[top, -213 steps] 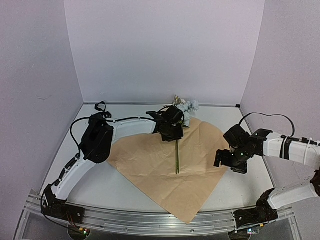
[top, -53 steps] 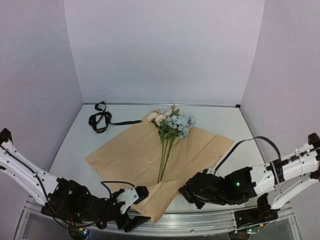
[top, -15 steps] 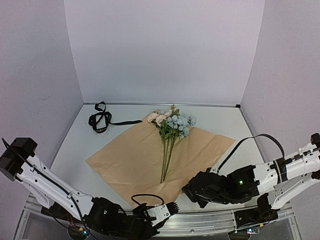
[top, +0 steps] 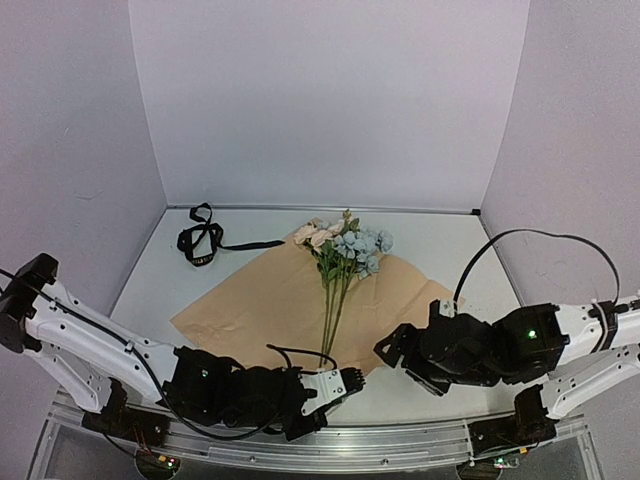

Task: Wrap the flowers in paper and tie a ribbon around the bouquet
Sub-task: Fold the bottom corner of the flattened wrapping paper at the center of the board.

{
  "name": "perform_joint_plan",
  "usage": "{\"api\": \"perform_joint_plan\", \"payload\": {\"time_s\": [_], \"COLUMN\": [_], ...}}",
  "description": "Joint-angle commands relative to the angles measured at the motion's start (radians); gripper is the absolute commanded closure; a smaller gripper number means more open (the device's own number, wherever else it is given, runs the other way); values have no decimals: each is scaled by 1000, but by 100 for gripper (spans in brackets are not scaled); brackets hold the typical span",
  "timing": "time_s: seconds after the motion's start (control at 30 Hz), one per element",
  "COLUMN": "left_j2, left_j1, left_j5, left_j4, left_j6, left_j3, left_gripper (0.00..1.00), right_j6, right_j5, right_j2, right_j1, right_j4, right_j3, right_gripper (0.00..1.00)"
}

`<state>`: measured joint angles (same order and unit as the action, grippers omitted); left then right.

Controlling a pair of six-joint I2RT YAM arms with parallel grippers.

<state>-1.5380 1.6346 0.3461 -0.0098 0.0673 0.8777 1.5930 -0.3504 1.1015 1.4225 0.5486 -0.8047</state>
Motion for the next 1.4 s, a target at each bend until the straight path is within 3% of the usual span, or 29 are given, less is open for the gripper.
{"api": "perform_joint_plan", "payload": {"time_s": [0.0,0.2,0.33,0.43,0.67,0.87,1.13,1.37], "left_j2": [39,-9,-65,-122,-335,-437,-525,-576], "left_j1": [-110,-311,-431,-521,-649,-743,-798,-805], "left_j5": [-209,-466,-597,-693,-840,-933,-950,-940], "left_j4": [-47,-147,-225,-277,-374,-399,-407,-368], "left_j6": [-118,-171,-211,-231,-229,-209,-192,-169], "left_j3": [89,196,298,380,600,687,763,781], "left_gripper": [100,100,100,100,100,98,87,87], "right_j6": [-442,-937,-1109,-1129,-1151,-1107,-1052,-994], "right_j5": [-83,-164,-3,166,356,560,557,558], "right_j2": [-61,-94,-115,-109,69,254,384,388], "right_j1": [-69,-116,-249,-387,-486,-610,-626,-612], "right_j4": [173,143,11,-53,-137,-247,-246,-260], "right_j3": [-78,-94,-18,22,-7,-27,-110,-83], "right_gripper": [11,6,5,5,7,7,15,24]}}
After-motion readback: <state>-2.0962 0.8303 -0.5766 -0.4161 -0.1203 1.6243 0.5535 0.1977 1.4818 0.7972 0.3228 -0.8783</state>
